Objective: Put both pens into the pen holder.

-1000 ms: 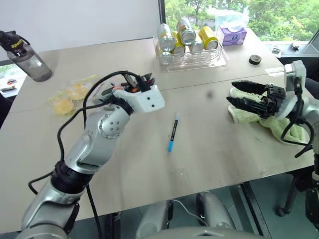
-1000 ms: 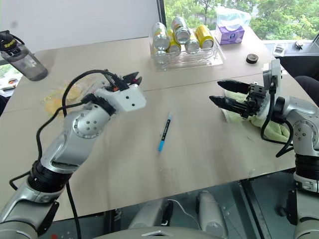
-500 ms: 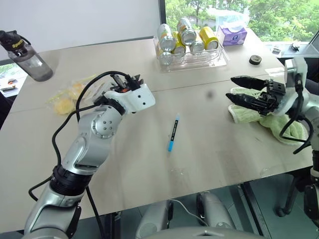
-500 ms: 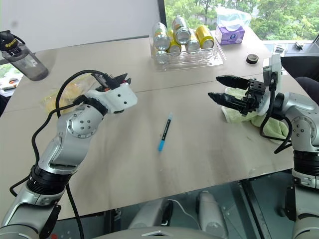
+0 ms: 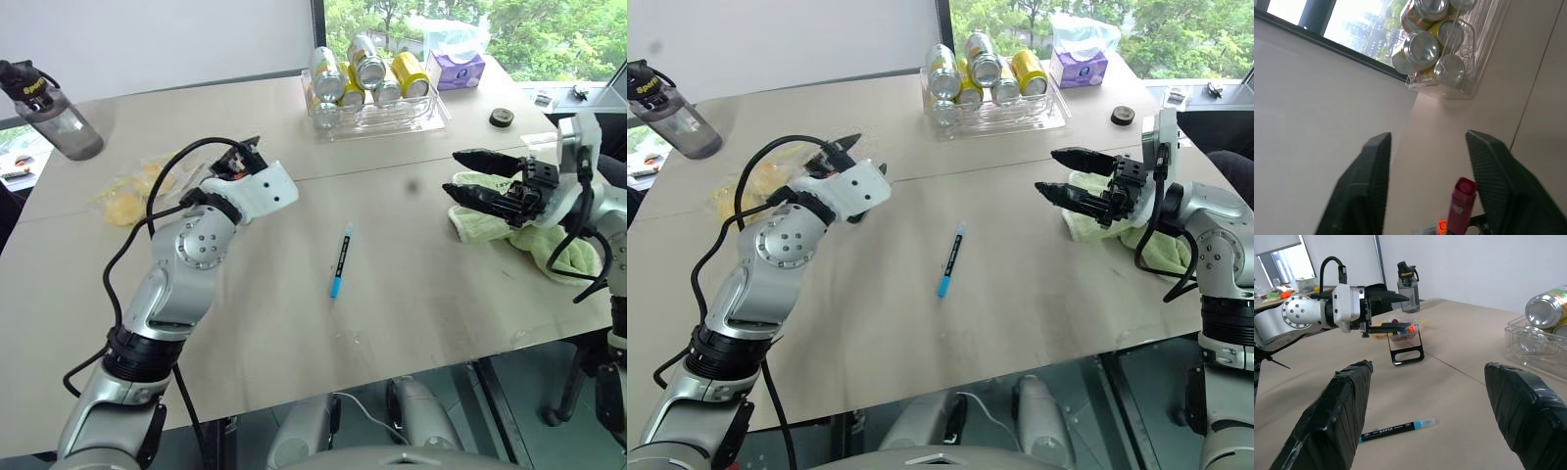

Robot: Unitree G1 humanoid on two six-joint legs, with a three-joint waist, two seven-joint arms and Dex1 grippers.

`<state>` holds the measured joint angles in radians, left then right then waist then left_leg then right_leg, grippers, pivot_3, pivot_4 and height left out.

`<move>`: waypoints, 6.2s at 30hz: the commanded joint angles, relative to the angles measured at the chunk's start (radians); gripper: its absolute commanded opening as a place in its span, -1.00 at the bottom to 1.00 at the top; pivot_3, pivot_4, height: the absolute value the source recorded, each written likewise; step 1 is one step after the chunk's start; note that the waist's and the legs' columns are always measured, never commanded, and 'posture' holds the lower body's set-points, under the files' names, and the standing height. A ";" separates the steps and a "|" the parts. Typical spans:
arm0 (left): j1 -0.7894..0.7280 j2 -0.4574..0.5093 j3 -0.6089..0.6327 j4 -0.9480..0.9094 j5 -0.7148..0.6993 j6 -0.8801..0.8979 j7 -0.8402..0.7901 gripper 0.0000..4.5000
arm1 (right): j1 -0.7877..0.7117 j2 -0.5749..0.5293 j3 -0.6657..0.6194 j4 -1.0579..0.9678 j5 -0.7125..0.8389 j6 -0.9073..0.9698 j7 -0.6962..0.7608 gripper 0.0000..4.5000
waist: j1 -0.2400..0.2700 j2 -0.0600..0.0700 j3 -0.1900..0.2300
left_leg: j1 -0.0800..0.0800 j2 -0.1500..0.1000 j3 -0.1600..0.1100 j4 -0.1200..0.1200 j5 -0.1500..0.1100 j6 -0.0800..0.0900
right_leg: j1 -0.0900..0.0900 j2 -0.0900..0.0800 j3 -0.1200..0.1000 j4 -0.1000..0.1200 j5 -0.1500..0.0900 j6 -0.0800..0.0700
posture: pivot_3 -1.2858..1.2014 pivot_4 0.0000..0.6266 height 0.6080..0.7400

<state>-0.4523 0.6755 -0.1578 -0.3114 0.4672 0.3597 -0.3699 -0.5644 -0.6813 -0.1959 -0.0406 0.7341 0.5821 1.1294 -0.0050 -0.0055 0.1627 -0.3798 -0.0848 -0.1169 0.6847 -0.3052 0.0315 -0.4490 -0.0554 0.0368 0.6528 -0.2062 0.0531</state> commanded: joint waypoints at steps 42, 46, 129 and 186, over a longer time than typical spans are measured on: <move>0.564 0.385 0.799 -0.373 -1.136 0.749 -0.660 1.00 | -0.086 0.506 0.643 -0.137 -0.590 0.517 -0.738 0.51 | -0.033 -0.002 -0.001 | 0.001 0.000 0.001 -0.001 0.001 -0.002 | -0.003 0.001 0.000 0.004 0.000 -0.001 | 0.03 -0.52 0.99; 0.576 0.382 0.798 -0.367 -1.148 0.741 -0.633 1.00 | -0.110 0.519 0.653 -0.114 -0.596 0.553 -0.742 -0.19 | -0.035 -0.002 -0.001 | 0.001 0.000 0.001 -0.001 0.001 -0.002 | -0.003 0.001 0.000 0.004 0.000 -0.001 | 0.03 -0.52 0.99; 0.429 0.319 0.634 -0.232 -1.271 0.588 -0.543 1.00 | -0.229 0.457 0.561 -0.090 -0.577 0.582 -0.557 -0.99 | -0.028 -0.001 -0.002 | 0.003 0.000 -0.002 -0.004 0.001 -0.002 | 0.001 0.000 -0.003 0.001 0.000 -0.001 | 0.03 -0.52 0.99; -0.042 -0.015 0.012 0.022 -0.092 -0.218 0.212 -0.99 | 0.101 0.058 -0.037 -0.170 0.037 0.014 -0.009 0.62 | -0.006 -0.002 -0.002 | 0.001 0.001 -0.004 -0.006 0.001 -0.002 | 0.001 0.001 -0.005 -0.006 0.000 0.000 | 0.03 -0.52 0.99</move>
<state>-0.4950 0.6519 -0.1379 -0.2891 0.3141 0.1595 -0.1700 -0.4506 -0.6152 -0.2114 -0.1936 0.7229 0.5833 1.1060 -0.0106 -0.0079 0.1610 -0.3795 -0.0842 -0.1206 0.6792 -0.3041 0.0295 -0.4480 -0.0549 0.0320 0.6471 -0.2061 0.0526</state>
